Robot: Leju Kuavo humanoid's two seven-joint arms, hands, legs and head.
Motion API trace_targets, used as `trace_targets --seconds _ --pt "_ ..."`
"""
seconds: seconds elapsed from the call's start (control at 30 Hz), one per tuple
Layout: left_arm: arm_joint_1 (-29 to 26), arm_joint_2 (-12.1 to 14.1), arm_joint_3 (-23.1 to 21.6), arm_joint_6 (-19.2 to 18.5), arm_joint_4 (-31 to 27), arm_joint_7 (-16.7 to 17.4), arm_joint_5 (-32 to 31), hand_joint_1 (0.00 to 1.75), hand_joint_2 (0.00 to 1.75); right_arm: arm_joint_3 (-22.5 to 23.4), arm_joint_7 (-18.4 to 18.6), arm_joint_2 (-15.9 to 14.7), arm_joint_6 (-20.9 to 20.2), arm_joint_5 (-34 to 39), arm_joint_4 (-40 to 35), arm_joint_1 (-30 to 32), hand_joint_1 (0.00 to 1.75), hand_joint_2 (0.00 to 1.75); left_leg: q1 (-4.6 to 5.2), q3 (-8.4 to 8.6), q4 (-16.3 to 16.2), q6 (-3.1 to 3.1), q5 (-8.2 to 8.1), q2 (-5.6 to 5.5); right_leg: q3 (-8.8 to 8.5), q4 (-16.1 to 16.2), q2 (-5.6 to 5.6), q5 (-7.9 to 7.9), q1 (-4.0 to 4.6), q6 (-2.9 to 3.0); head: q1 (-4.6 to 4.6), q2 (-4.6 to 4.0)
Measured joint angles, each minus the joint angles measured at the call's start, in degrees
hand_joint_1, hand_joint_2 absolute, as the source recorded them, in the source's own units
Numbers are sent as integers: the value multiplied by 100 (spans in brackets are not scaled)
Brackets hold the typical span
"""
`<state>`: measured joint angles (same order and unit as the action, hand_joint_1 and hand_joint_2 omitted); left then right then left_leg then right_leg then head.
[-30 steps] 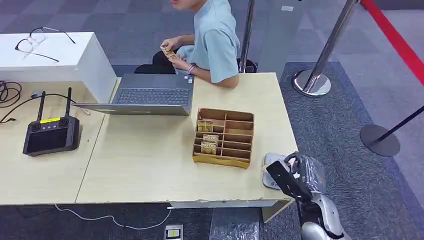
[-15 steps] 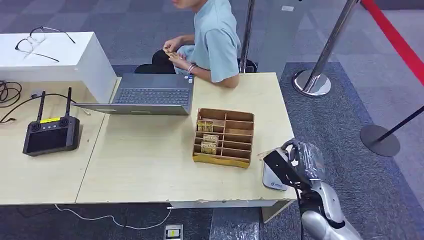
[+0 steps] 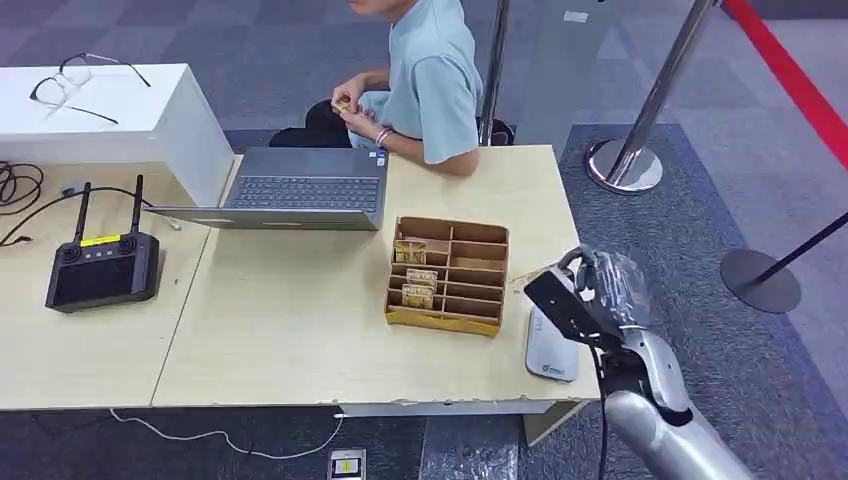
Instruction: Pass the card to the sensor for recognition and then transmit it.
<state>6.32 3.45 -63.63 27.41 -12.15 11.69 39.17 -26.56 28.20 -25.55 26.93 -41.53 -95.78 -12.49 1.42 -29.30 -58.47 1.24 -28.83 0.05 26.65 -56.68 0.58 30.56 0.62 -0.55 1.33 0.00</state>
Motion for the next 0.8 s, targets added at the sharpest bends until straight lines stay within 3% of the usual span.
trace_targets --seconds 0.8 --pt "12 -33 -59 -98 0 -44 -155 0 175 -393 96 -55 -612 691 103 -1210 175 175 0 -6 0 0 0 0 6 -2 0 0 0 0 0 -2"
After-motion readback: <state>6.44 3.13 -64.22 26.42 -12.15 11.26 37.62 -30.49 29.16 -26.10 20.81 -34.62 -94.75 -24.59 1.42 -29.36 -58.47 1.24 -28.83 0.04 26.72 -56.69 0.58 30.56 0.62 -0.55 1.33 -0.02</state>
